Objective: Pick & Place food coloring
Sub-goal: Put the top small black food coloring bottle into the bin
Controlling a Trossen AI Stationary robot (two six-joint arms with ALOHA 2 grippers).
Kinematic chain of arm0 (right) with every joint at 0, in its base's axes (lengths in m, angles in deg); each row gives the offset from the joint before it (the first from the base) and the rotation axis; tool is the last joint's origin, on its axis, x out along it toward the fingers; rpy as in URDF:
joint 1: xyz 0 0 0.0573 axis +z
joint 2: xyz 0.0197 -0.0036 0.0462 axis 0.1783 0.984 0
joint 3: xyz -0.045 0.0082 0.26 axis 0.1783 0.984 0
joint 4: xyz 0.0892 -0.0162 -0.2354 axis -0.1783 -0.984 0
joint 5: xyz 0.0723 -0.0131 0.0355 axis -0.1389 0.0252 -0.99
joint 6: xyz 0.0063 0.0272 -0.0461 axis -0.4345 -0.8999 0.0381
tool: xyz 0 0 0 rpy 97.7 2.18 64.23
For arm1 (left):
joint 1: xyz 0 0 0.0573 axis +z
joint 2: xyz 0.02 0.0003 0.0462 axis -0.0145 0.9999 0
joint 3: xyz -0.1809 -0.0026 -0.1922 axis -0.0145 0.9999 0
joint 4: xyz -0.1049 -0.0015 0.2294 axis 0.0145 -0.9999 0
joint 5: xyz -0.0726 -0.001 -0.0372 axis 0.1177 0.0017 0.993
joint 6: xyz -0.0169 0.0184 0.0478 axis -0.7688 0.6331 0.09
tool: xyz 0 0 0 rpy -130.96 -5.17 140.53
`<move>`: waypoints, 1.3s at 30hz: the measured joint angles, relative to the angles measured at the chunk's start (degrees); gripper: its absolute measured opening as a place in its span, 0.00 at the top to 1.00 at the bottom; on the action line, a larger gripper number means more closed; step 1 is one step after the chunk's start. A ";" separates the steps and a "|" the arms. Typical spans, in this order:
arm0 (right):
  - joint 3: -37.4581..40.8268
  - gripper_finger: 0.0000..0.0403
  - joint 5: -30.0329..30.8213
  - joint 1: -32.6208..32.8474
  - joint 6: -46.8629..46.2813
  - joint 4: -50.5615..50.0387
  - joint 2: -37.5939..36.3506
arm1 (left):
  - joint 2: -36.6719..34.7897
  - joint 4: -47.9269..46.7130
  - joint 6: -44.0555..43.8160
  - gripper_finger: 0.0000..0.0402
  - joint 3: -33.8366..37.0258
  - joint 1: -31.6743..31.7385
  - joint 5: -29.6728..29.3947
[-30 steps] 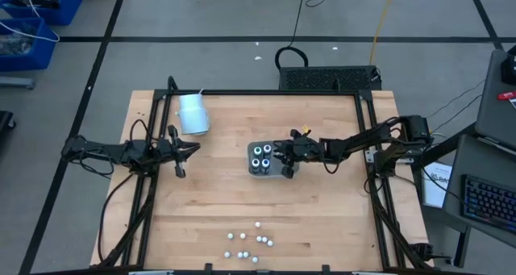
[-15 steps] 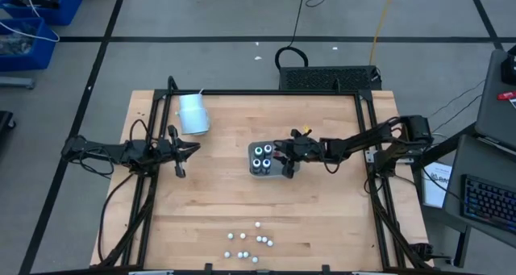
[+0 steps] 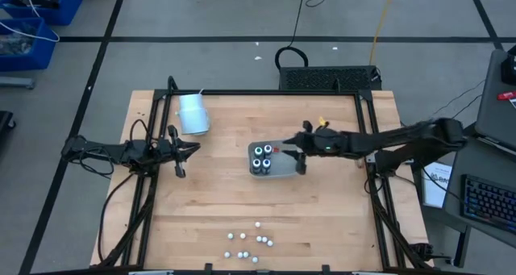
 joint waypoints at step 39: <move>30.89 1.00 -10.72 3.86 -1.08 -0.21 -57.94 | 0.00 -0.13 -0.11 0.90 0.00 0.00 0.02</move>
